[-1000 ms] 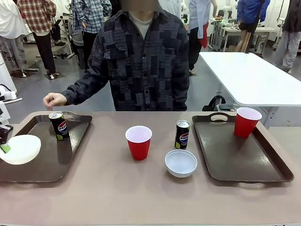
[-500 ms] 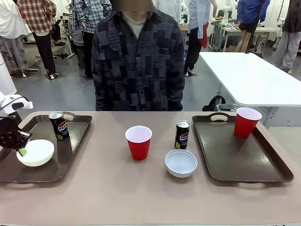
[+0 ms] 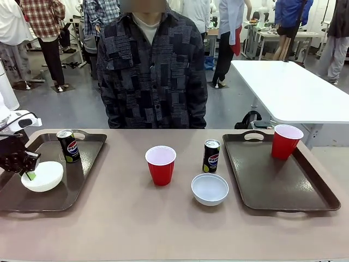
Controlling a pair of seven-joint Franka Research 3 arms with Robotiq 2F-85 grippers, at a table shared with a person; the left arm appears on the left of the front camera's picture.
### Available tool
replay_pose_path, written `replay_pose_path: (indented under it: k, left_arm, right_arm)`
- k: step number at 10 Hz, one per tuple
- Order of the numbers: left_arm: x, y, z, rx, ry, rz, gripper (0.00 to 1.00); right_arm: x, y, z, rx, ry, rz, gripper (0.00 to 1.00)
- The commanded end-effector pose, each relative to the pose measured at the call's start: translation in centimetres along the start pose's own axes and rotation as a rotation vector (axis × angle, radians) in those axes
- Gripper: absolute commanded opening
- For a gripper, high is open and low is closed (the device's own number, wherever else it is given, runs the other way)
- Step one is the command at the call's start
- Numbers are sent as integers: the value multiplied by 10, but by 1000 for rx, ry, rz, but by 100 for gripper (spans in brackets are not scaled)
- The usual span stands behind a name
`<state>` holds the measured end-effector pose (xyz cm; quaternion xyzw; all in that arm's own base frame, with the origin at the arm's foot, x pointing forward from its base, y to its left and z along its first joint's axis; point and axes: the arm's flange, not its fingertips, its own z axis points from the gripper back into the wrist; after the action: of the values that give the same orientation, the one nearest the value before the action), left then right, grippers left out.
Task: Prepare tableware on both trays.
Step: Pick up a Picnic Bowl from the table and place it on a Handle tray.
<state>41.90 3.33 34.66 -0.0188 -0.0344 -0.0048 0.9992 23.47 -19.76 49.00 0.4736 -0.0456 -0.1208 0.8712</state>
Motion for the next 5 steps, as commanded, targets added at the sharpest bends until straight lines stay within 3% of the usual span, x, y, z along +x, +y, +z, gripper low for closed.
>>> replay_pose_path:
  k: [1, 2, 3, 4, 5]
  left_arm:
    - [-2, -2, 4, 12, 15, 10, 27]
    - [-4, -2, 8, 9, 13, 3, 64]
    - [-5, -4, 15, 8, 19, -14, 47]
    - [-6, -9, 22, 9, 25, -36, 84]
    - [-9, -16, 30, 13, 29, -56, 67]
  right_arm:
    - [1, 0, 0, 19, 2, 16, 100]
    - [1, 0, 0, 19, 2, 16, 100]
    - [1, 0, 0, 19, 2, 16, 100]
    - [1, 0, 0, 19, 2, 16, 100]
    - [1, 0, 0, 19, 2, 16, 100]
